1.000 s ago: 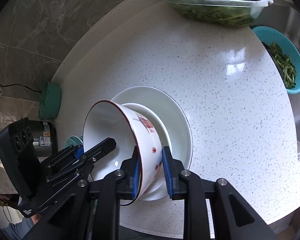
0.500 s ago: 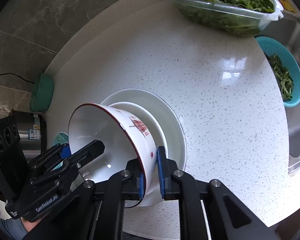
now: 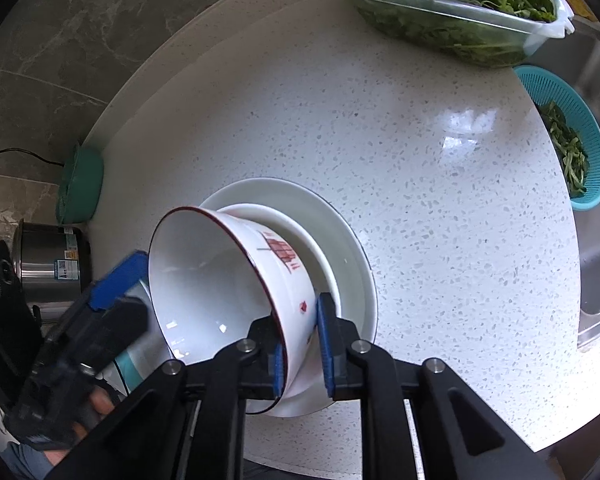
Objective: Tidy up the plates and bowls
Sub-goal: 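Open the right tool to release the red-floral bowl and withdraw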
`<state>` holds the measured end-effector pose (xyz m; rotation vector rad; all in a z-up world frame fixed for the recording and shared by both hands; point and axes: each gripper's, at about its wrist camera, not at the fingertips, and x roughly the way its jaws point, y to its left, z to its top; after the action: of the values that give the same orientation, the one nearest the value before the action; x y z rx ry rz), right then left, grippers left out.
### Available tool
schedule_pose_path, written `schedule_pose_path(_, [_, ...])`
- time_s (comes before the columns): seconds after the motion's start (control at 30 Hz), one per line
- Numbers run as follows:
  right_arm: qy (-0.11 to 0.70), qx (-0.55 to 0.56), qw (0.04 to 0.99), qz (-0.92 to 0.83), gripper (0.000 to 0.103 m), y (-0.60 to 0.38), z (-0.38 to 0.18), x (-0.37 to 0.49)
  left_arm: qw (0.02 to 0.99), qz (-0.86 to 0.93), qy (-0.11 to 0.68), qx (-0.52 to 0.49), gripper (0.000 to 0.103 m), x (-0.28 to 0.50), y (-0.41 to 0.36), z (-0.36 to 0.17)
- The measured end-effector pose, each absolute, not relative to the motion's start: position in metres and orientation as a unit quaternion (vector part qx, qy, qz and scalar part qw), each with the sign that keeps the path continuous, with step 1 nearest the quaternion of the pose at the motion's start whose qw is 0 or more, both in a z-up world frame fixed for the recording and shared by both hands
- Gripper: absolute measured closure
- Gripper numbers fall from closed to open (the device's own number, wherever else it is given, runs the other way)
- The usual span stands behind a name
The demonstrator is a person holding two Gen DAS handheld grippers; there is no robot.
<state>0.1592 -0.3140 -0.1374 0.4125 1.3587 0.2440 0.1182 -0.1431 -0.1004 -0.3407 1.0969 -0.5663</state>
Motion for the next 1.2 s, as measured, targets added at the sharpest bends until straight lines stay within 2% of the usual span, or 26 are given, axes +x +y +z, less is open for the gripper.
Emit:
schedule_pose_path(0.23, [0.632,0.157,0.752,0.102,0.087,-0.300,-0.135,0.165,0.814,-0.235,0.496,-0.190,0.030,0.124,-0.115,-0.090])
schedule_pose_path(0.43, [0.633,0.089,0.763,0.095,0.073,-0.271,-0.127,0.166,0.812,-0.214,0.498,-0.216,0.030,0.127,-0.094,-0.092])
schedule_pose_path(0.5, [0.631,0.065,0.767,0.093,0.071,-0.262,-0.126,0.166,0.812,-0.209,0.498,-0.221,0.030,0.127,-0.090,-0.092])
schedule_pose_path(0.57, [0.629,0.043,0.770,0.093,0.064,-0.253,-0.125,0.166,0.814,-0.203,0.496,-0.226,0.030,0.128,-0.086,-0.091])
schedule_pose_path(0.63, [0.628,0.023,0.772,0.092,0.063,-0.244,-0.123,0.163,0.811,-0.200,0.497,-0.234,0.030,0.129,-0.081,-0.091])
schedule_pose_path(0.77, [0.629,0.000,0.771,0.099,0.046,-0.232,-0.122,0.161,0.810,-0.196,0.497,-0.242,0.030,0.130,-0.077,-0.090])
schedule_pose_path(1.2, [0.638,-0.043,0.763,0.097,0.042,-0.201,-0.119,0.169,0.809,-0.171,0.490,-0.274,0.030,0.124,-0.047,-0.091])
